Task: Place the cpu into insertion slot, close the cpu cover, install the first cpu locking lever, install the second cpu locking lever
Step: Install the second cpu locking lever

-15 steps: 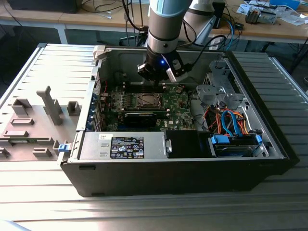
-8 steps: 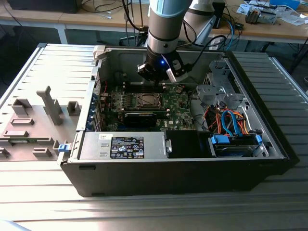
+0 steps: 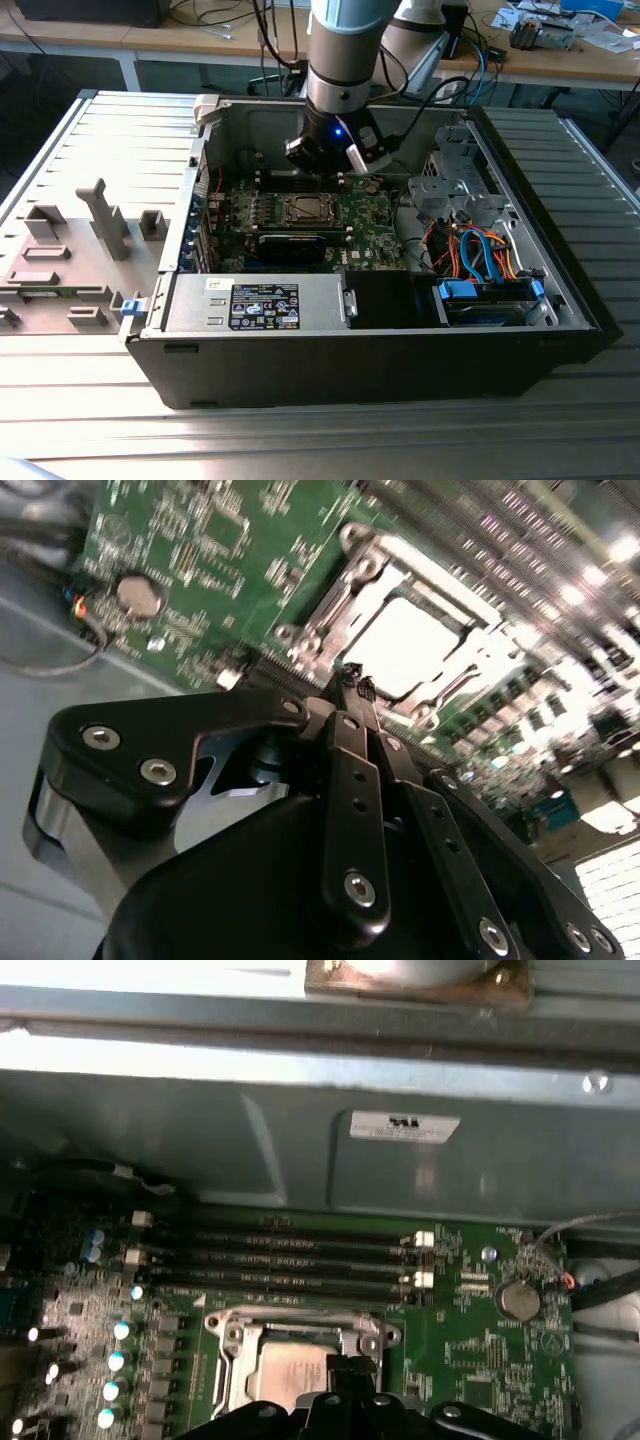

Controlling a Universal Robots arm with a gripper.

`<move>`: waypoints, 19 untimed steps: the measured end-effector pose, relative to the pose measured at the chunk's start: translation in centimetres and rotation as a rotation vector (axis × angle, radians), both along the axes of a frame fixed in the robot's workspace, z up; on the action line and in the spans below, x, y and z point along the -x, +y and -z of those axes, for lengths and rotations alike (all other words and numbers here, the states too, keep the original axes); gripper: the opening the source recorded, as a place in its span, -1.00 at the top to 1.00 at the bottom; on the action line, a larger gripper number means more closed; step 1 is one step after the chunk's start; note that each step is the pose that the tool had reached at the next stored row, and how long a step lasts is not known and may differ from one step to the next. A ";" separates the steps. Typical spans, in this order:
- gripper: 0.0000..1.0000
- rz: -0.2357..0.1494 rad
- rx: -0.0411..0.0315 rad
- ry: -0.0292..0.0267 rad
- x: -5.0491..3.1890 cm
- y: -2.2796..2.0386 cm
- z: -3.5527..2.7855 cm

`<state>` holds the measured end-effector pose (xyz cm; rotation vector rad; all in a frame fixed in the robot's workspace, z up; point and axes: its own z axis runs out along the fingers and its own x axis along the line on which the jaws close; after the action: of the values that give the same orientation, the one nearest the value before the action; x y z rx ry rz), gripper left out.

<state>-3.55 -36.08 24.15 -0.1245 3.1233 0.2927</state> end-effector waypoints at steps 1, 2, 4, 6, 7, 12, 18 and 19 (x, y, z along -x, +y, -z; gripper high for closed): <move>0.79 0.000 0.0043 -0.0001 -0.01 -0.17 0.03; 0.79 0.000 0.0045 -0.0001 0.00 -0.40 0.04; 0.79 0.000 0.0045 0.0000 0.00 -1.19 0.08; 0.79 0.000 0.0044 0.0000 0.00 -2.06 0.09; 0.79 0.000 0.0035 -0.0001 -0.01 -2.52 0.11; 0.79 0.000 -0.0074 0.0000 0.12 -4.51 0.13; 0.79 0.000 -0.0096 -0.0001 2.00 -5.01 0.24; 0.79 0.000 -0.0094 0.0000 2.22 -5.18 0.28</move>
<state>-5.76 -41.26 23.87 -0.1245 3.1215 0.3073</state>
